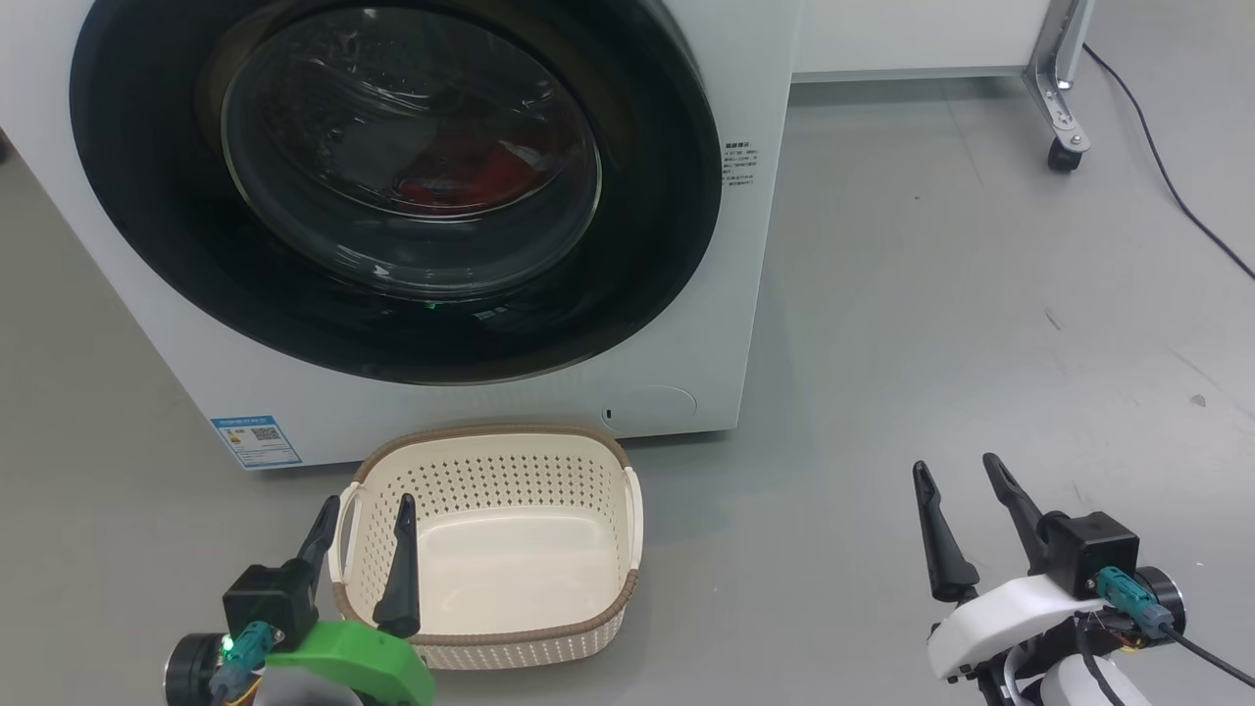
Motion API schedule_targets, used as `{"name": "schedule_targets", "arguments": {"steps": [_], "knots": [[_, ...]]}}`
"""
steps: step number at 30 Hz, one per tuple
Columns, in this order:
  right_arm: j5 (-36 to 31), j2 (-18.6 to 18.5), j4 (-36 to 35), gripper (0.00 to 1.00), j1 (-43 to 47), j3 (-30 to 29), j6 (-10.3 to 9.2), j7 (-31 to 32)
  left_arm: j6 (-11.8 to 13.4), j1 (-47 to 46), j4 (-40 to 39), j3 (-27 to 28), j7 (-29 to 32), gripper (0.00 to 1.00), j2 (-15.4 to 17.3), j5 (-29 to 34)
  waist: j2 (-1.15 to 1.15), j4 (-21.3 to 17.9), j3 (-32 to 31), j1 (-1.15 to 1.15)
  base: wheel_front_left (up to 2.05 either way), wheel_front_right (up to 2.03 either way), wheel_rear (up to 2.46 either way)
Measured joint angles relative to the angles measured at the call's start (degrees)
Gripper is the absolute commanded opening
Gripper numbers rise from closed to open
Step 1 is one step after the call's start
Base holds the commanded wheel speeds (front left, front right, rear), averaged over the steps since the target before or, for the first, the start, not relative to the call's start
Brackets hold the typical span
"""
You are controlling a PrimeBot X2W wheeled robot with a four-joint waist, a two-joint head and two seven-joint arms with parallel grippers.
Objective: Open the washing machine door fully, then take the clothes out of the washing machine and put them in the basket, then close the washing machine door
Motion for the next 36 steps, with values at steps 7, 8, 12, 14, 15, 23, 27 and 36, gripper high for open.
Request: {"name": "schedule_targets", "arguments": {"steps": [7, 8, 12, 14, 15, 23, 27, 36], "knots": [[-1.0, 0.6, -0.1, 1.0, 0.1, -0.5, -0.1, -0.1, 0.3, 0.0, 0.5, 0.2, -0.1, 1.0, -0.6, 1.1, 0.0, 0.1, 0.0, 0.0, 0.0, 0.0, 0.0], [-1.2, 0.6, -0.1, 1.0, 0.2, -0.6, -0.1, -0.1, 0.3, 0.0, 0.6, 0.2, -0.1, 1.0, -0.7, 1.1, 0.0, 0.2, 0.0, 0.0, 0.0, 0.0, 0.0], [-1.2, 0.8, -0.1, 1.0, 0.3, -1.2, -0.53, -0.1, 0.3, 0.0, 0.8, 0.2, -0.1, 1.0, -0.9, 1.5, 0.0, 0.3, 0.0, 0.0, 0.0, 0.0, 0.0], [-1.2, 0.8, -0.1, 1.0, 0.6, -1.5, -0.52, -0.1, 0.3, 0.0, 0.9, 0.2, -0.1, 1.0, -1.0, 1.5, 0.0, 0.3, 0.0, 0.0, 0.0, 0.0, 0.0], [-1.2, 0.8, -0.1, 1.0, 0.8, -1.7, -0.52, -0.1, 0.3, 0.0, 1.0, 0.3, -0.1, 1.0, -1.0, 1.5, 0.0, 0.3, 0.0, 0.0, 0.0, 0.0, 0.0], [-1.5, 1.5, -0.1, 1.0, 1.3, -2.2, -0.46, -0.1, 0.3, 0.0, 1.7, 0.7, -0.1, 1.0, -1.3, 1.7, 0.0, 0.4, 0.0, 0.0, 0.0, 0.0, 0.0], [-1.7, 1.7, -0.1, 1.0, 1.3, -2.7, -0.45, -0.1, 0.3, 0.0, 1.9, 0.8, -0.1, 1.0, -1.5, 2.1, 0.0, 0.5, -0.1, 0.0, 0.0, 0.0, 0.0], [-1.8, 2.1, -0.1, 0.0, 1.6, -3.5, 0.02, -0.1, 0.3, 0.0, 2.3, 0.9, -0.1, 1.0, -1.8, 2.2, 0.0, 0.7, -0.3, 0.0, 0.0, 0.0, 0.0]]}}
